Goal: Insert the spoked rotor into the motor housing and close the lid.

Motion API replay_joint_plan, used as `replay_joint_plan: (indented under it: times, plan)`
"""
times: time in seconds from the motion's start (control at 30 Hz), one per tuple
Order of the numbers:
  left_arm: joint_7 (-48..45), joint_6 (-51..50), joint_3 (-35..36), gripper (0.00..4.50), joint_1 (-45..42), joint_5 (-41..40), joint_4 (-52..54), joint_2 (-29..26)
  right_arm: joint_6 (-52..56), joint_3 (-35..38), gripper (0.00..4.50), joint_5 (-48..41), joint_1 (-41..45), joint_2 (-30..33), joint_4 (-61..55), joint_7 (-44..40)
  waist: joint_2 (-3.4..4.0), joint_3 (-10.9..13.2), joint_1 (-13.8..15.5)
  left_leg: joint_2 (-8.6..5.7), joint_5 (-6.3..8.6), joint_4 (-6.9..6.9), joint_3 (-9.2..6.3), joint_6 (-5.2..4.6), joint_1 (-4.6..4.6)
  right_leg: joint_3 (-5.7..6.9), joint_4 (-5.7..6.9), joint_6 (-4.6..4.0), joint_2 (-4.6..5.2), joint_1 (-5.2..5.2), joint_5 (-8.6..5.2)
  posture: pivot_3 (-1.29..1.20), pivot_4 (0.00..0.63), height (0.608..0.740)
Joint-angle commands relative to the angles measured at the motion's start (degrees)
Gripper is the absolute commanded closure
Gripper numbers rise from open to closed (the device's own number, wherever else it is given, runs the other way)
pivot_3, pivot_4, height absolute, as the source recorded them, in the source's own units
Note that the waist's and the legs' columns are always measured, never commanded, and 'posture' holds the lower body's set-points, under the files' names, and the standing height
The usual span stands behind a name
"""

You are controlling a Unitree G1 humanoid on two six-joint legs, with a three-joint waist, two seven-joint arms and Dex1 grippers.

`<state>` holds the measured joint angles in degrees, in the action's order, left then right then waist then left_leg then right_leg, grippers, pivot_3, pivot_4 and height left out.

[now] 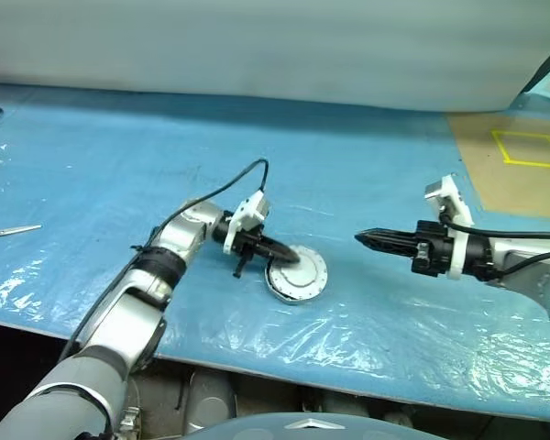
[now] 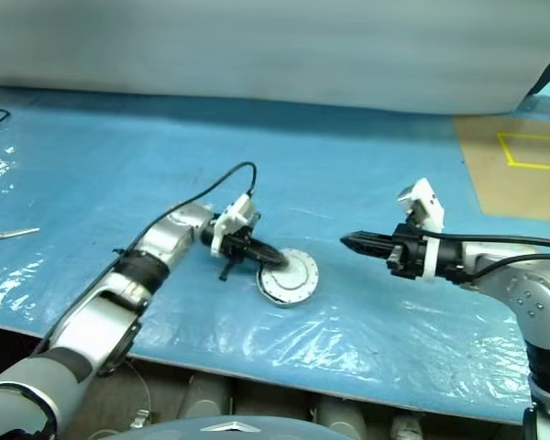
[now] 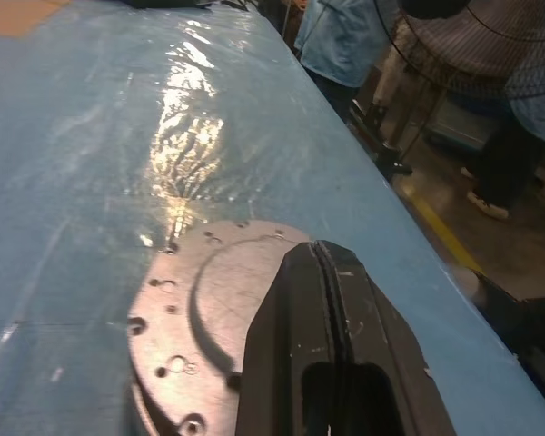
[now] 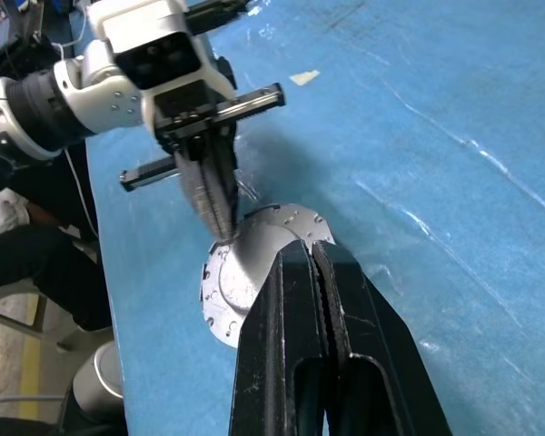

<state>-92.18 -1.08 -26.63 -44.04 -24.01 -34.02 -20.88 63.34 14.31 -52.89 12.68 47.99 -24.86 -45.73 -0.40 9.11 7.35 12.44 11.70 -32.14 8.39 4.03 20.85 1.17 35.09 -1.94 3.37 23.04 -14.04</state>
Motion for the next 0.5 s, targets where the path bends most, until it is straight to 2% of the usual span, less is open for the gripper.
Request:
replay_joint_plan:
  times: [0.03,0.07,0.17,0.27,0.4,0.5]
  plan:
    - [-0.3,3.2,-7.0,4.48,3.7,-2.8,9.2,-5.5,-2.3,-0.8,4.50,1.1,1.1,-0.3,-0.3,0.6,0.10,0.0,-0.1,0.02,0.00,0.00,0.02,0.00,-0.02,0.00,0.00,0.00,0.00,0.00,0.00,0.00,0.150,0.740]
    - [-0.3,3.9,-7.1,4.48,4.4,-2.9,9.9,-6.1,-2.7,-1.5,4.50,1.4,1.5,-0.4,-0.2,0.5,0.14,0.0,-0.1,0.02,0.00,0.00,0.03,0.00,-0.01,0.00,0.00,0.00,0.00,0.00,0.00,0.00,0.150,0.740]
    - [0.4,2.2,-0.8,4.48,5.6,-3.3,10.8,-4.1,-4.0,-3.8,4.50,2.0,2.4,-0.8,-0.9,-0.2,0.19,0.1,0.0,0.04,-0.03,-0.04,0.04,-0.04,-0.06,0.00,-0.01,0.01,-0.01,0.00,0.00,0.00,0.150,0.740]
    - [7.8,4.4,5.9,4.48,6.6,-2.7,13.9,-2.3,-5.8,-6.8,4.50,3.4,3.1,-0.5,-2.2,-1.4,0.18,0.1,-0.1,0.02,-0.07,-0.17,0.04,-0.10,0.01,-0.01,-0.01,0.02,0.01,0.00,0.01,0.00,0.150,0.740]
    - [22.3,-5.3,14.9,4.48,14.3,-8.5,29.6,-1.1,-7.9,-10.6,4.50,5.6,5.1,-1.1,-2.6,-2.2,0.23,0.0,-1.3,0.04,-0.07,-0.13,0.05,-0.10,0.13,-0.02,0.02,0.03,-0.01,-0.01,0.01,0.00,0.150,0.740]
    - [29.8,-6.9,17.0,4.50,25.3,-4.6,42.0,-3.8,-11.5,-15.7,3.90,9.8,5.7,-0.1,-3.5,-4.8,0.25,0.0,-2.5,0.05,-0.06,-0.07,0.05,-0.09,0.10,-0.02,-0.01,0.02,-0.05,0.01,0.01,0.00,0.150,0.740]
